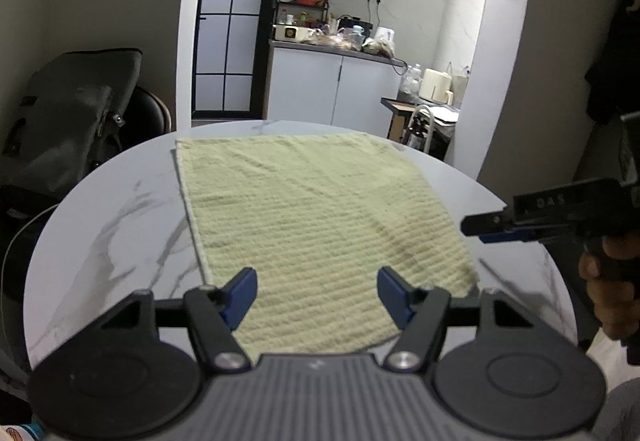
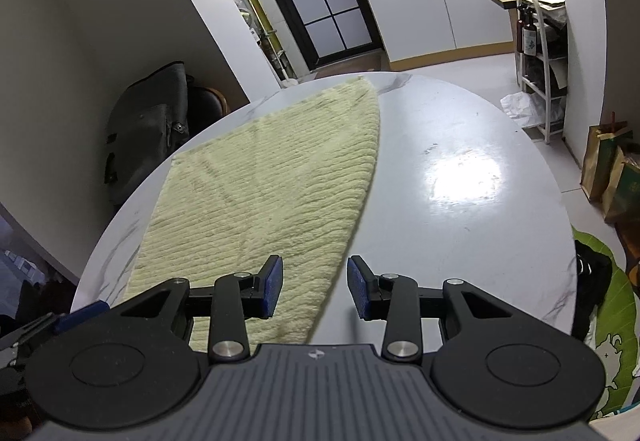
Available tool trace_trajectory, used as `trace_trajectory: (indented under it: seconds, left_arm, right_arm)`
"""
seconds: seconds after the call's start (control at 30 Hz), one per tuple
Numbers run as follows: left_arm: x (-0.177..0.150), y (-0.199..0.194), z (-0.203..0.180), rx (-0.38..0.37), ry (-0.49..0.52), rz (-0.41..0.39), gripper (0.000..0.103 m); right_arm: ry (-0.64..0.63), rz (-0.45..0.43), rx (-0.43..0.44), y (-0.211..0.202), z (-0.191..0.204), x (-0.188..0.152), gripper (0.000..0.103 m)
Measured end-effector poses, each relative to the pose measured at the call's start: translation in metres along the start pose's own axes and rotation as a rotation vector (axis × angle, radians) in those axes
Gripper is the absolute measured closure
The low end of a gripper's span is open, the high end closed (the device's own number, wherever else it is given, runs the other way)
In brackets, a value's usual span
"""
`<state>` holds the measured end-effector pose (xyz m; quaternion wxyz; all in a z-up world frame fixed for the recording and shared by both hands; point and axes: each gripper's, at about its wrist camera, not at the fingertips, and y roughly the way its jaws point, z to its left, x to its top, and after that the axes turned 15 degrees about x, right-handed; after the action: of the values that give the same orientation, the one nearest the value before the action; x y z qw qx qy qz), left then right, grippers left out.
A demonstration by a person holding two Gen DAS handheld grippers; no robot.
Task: Fold towel
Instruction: 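Close the right tool on the towel edge, then lift the gripped towel edge with the right tool and fold it across the towel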
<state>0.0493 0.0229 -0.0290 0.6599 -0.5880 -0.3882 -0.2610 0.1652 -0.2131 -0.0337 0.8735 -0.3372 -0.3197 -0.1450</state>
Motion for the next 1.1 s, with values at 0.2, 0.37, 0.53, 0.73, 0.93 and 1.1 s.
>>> trace_trajectory:
  seconds: [0.2,0.37,0.53,0.73,0.93,1.1]
  left_arm:
    - [-0.004,-0.003,0.000,-0.007,0.000,0.003,0.037]
    - [-0.005,-0.003,0.000,-0.024,-0.005,0.004,0.037]
    - [-0.006,-0.003,0.002,-0.042,-0.013,0.002,0.037]
    - [-0.004,-0.002,0.010,-0.049,-0.033,-0.003,0.037]
    - [-0.003,-0.002,0.022,-0.054,-0.066,-0.009,0.037]
    - [-0.003,-0.003,0.030,-0.060,-0.089,-0.007,0.038]
  right_arm:
    - [0.028,0.013,-0.015,0.008,0.001,-0.005,0.063]
    - [0.040,-0.002,-0.026,0.010,-0.001,-0.007,0.076]
    - [0.057,-0.004,-0.024,0.009,-0.006,-0.006,0.098]
    - [0.042,-0.055,-0.003,-0.003,0.001,0.004,0.099]
    - [-0.007,-0.060,0.018,-0.002,0.020,0.017,0.099]
    - [-0.040,-0.057,0.033,0.008,0.035,0.027,0.099]
